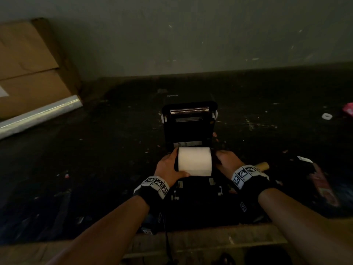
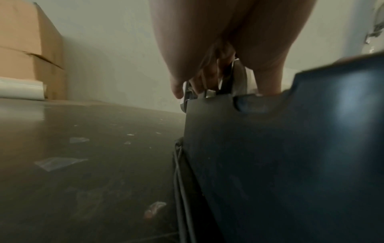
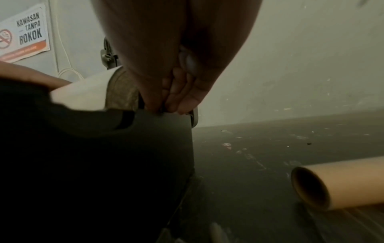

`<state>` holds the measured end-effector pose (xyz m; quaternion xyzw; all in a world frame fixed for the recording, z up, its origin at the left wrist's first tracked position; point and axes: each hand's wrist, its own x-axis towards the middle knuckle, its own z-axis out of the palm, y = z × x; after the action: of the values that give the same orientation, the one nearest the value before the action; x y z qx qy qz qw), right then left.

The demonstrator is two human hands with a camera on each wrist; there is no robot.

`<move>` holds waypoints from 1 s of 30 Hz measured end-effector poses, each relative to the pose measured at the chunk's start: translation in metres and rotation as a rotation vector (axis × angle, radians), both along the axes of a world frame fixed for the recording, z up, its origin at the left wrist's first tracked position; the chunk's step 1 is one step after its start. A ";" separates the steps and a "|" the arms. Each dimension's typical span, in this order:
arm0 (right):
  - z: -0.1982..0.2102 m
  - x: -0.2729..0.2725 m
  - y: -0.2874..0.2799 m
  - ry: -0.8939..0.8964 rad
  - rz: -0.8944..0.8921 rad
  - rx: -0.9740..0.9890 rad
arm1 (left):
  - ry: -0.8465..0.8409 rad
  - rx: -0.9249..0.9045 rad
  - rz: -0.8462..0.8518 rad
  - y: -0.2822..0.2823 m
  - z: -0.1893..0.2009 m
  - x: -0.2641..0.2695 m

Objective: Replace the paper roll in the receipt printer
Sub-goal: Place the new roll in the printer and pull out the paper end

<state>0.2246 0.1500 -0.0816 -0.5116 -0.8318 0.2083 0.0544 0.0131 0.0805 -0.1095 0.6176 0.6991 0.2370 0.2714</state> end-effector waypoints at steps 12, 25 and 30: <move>0.001 -0.006 -0.008 -0.007 -0.139 0.012 | 0.057 0.004 0.003 0.000 0.000 0.001; -0.010 -0.016 -0.020 0.039 -0.217 0.097 | -0.036 0.024 0.046 -0.004 0.004 0.004; -0.012 -0.017 -0.021 0.128 -0.236 0.136 | -0.044 0.037 0.064 -0.005 0.005 0.005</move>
<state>0.2072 0.1291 -0.0939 -0.5868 -0.7729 0.1757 0.1658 0.0185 0.0755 -0.1047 0.5946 0.7076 0.2721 0.2677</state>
